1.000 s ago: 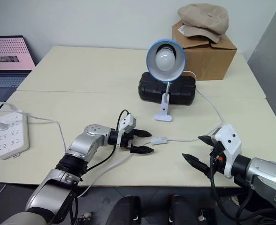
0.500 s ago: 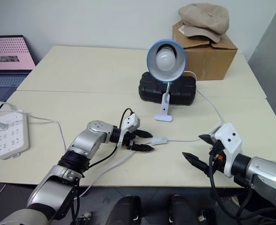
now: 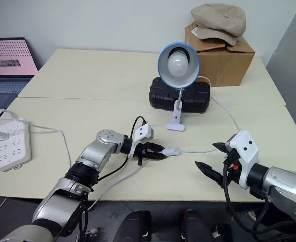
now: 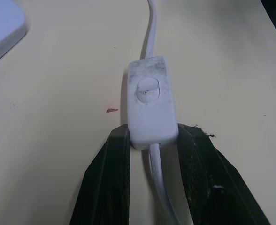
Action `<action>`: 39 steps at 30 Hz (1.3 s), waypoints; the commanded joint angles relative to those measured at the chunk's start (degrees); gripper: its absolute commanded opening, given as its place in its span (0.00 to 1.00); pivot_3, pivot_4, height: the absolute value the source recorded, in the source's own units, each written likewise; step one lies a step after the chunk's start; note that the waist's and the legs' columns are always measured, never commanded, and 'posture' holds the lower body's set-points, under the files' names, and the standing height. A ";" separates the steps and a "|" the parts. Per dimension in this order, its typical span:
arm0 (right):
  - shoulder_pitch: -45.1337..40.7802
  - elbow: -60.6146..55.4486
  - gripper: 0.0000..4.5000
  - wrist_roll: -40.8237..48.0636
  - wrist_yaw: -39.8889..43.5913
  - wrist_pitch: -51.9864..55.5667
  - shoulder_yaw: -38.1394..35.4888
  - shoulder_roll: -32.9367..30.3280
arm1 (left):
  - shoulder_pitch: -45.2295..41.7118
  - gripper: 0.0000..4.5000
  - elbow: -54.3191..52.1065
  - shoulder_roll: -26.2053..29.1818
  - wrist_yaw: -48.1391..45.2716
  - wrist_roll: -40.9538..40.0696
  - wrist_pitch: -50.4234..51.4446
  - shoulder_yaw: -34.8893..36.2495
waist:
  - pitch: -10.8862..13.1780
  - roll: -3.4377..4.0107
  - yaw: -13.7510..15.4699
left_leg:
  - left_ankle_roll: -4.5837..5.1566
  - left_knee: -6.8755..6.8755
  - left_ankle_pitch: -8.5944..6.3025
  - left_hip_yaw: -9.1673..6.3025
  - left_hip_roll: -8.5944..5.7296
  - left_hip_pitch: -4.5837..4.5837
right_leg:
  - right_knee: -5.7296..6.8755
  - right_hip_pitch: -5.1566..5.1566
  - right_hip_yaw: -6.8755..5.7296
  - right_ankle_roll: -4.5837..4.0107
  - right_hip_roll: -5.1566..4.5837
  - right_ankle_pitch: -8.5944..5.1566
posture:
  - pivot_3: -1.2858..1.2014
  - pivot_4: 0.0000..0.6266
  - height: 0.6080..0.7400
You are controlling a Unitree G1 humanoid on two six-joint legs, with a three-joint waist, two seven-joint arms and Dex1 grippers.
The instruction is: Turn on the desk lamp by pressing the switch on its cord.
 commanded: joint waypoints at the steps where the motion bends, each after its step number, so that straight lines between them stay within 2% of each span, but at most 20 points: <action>1: -0.54 -0.18 1.00 3.86 -3.17 -0.30 -1.01 2.13 | 0.04 0.25 -3.43 0.01 2.04 0.31 -2.82 1.09 | 0.00 0.00 -0.02 | 0.00 0.00 0.00 0.00 0.00 0.00 | 0.00 0.00 0.00 0.00 0.00 0.00 | 0.52 0.24 1.00; 4: 0.74 1.10 1.00 15.64 -14.48 -0.98 -0.61 9.76 | 0.04 0.25 -8.00 -0.21 5.13 -0.01 -3.69 2.44 | 0.02 -0.07 -0.06 | 0.00 -0.01 0.00 -0.04 0.05 -0.04 | 0.00 -0.01 -0.02 0.00 0.03 0.00 | 0.52 0.24 1.00; 9: 2.88 2.29 1.00 27.60 -28.24 -4.37 3.37 15.91 | 0.61 0.24 -13.42 -0.49 9.08 0.01 -3.18 3.03 | 0.01 -0.08 -0.36 | 0.00 0.01 0.00 0.02 0.03 -0.12 | 0.01 -0.07 0.05 0.02 0.01 0.01 | 0.52 0.24 1.00; 13: 3.99 5.16 1.00 31.71 -37.35 -10.46 8.68 25.25 | 2.01 0.24 -19.41 -0.45 11.99 0.53 -2.62 2.38 | 0.01 -0.07 -0.45 | 0.00 -0.02 0.00 -0.01 0.05 -0.12 | 0.01 -0.08 0.03 0.02 0.02 0.01 | 0.52 0.24 1.00; 17: 1.28 10.72 1.00 33.29 -43.69 -14.55 13.13 32.44 | 1.71 0.24 -22.28 -1.50 15.97 0.85 0.22 2.58 | 0.00 -0.08 -0.60 | 0.00 0.01 0.00 0.02 0.05 -0.09 | 0.02 -0.08 0.07 0.07 0.03 0.04 | 0.52 0.24 1.00; 22: -3.25 16.88 1.00 35.47 -48.51 -19.56 15.97 40.42 | 2.92 0.24 -27.09 -1.94 17.05 -0.29 5.59 1.67 | -0.01 -0.03 -0.64 | 0.02 0.00 0.02 0.02 0.06 -0.06 | 0.03 -0.08 0.09 0.11 0.05 0.07 | 0.52 0.24 1.00; 26: -6.33 20.59 1.00 33.95 -49.64 -22.27 17.09 44.65 | 2.99 0.24 -29.29 -2.05 17.95 -0.54 8.93 1.50 | -0.01 -0.03 -0.64 | 0.02 -0.03 0.01 0.02 0.07 -0.09 | 0.01 -0.10 0.10 0.08 0.07 0.06 | 0.52 0.24 1.00; 39: -8.08 22.43 1.00 31.10 -48.43 -25.39 18.15 48.56 | 0.58 0.24 -30.25 -2.25 21.01 -1.66 17.35 2.61 | -0.01 -0.03 -0.66 | 0.02 -0.03 0.01 0.01 0.07 -0.14 | 0.01 -0.14 0.10 0.08 0.06 0.06 | 0.52 0.24 1.00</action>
